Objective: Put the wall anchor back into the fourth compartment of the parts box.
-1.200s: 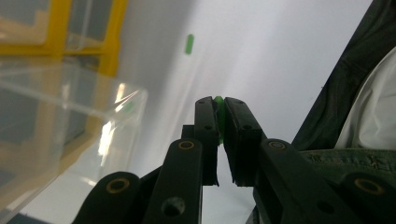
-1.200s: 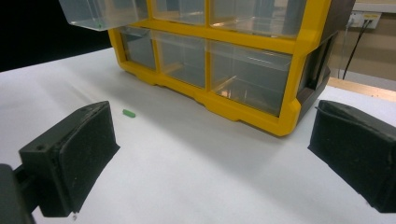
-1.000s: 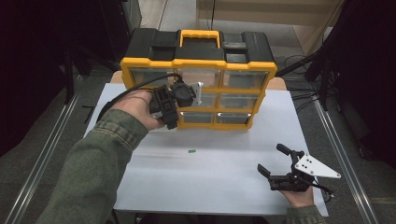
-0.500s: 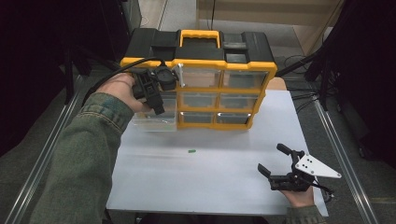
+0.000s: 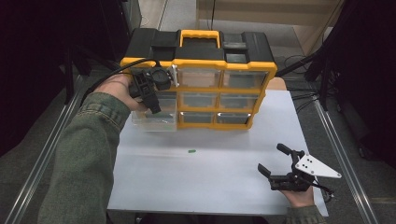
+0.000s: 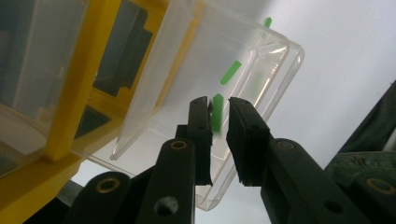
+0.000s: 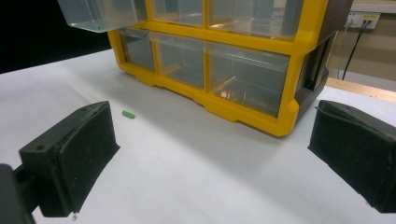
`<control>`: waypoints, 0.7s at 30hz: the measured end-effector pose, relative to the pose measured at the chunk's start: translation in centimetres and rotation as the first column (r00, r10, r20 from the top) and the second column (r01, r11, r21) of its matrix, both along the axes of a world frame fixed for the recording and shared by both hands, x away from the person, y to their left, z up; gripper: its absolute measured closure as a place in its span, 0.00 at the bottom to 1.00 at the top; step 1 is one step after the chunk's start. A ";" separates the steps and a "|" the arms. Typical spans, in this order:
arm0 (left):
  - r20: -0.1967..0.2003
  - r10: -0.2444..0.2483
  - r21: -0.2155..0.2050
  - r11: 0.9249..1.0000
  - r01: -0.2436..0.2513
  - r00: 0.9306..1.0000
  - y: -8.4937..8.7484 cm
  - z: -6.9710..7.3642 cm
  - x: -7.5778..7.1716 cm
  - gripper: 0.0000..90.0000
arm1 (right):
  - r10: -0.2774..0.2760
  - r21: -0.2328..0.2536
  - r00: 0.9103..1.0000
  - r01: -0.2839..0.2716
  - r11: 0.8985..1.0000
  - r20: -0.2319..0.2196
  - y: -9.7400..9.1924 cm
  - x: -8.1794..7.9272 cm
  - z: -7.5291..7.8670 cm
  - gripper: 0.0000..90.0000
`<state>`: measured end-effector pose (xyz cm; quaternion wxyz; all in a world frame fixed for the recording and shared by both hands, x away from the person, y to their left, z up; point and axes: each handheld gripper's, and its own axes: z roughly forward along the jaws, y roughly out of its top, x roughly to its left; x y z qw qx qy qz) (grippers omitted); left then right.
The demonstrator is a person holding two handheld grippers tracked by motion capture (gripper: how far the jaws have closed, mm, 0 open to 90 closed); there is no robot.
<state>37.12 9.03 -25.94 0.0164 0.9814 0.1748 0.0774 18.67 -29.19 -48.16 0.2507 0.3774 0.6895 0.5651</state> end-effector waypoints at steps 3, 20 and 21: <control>0.000 0.018 0.014 1.000 -0.018 1.000 -0.3 -0.1 -0.3 0.64 | -0.002 0.001 1.000 0.002 1.000 0.002 0.0 0.0 0.0 0.01; 0.008 0.007 -0.008 1.000 -0.007 1.000 -1.3 0.2 -2.7 0.21 | -0.003 0.001 1.000 0.003 1.000 0.001 0.0 0.0 0.0 0.01; 0.018 0.005 -0.018 1.000 -0.004 1.000 -1.3 0.1 -3.0 0.21 | -0.003 0.001 1.000 0.003 1.000 0.002 0.0 0.0 0.0 0.01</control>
